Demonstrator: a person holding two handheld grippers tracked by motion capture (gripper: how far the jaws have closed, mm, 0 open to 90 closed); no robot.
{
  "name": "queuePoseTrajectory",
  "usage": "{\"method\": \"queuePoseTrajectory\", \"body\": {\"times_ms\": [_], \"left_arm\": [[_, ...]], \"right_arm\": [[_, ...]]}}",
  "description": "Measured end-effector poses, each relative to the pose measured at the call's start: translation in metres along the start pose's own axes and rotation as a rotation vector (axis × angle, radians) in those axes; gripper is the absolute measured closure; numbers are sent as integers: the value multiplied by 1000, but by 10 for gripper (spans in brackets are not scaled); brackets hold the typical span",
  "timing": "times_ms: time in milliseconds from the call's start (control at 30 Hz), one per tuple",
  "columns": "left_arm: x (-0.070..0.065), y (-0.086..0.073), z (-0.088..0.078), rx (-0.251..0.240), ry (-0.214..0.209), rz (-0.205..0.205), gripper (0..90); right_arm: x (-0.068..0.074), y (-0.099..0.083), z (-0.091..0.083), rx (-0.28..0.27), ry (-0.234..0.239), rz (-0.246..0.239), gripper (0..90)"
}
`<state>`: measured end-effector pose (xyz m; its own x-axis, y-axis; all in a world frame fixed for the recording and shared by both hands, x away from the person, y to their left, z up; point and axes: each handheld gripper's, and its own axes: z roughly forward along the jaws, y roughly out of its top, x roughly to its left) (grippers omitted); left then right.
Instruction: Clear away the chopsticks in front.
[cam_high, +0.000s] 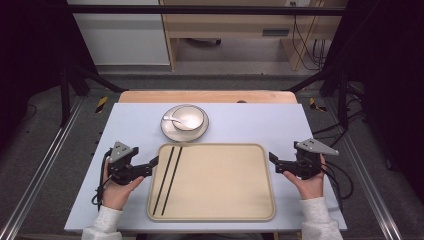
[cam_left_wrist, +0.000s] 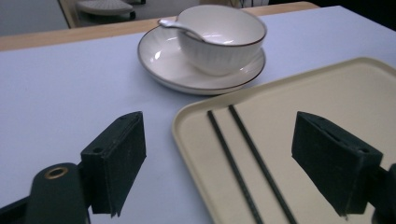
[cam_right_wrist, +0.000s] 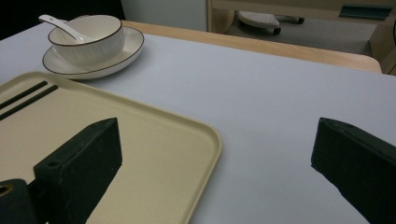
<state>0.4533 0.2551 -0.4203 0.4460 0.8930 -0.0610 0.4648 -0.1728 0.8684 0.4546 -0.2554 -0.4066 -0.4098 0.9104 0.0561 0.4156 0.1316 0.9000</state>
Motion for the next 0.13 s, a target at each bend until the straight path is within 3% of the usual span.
{"method": "queuePoseTrajectory", "body": {"times_ms": [133], "left_arm": [[14,-8,-3,-6,22,-13,163]], "right_arm": [[-2,-1,-1,2,-3,6,22]]}}
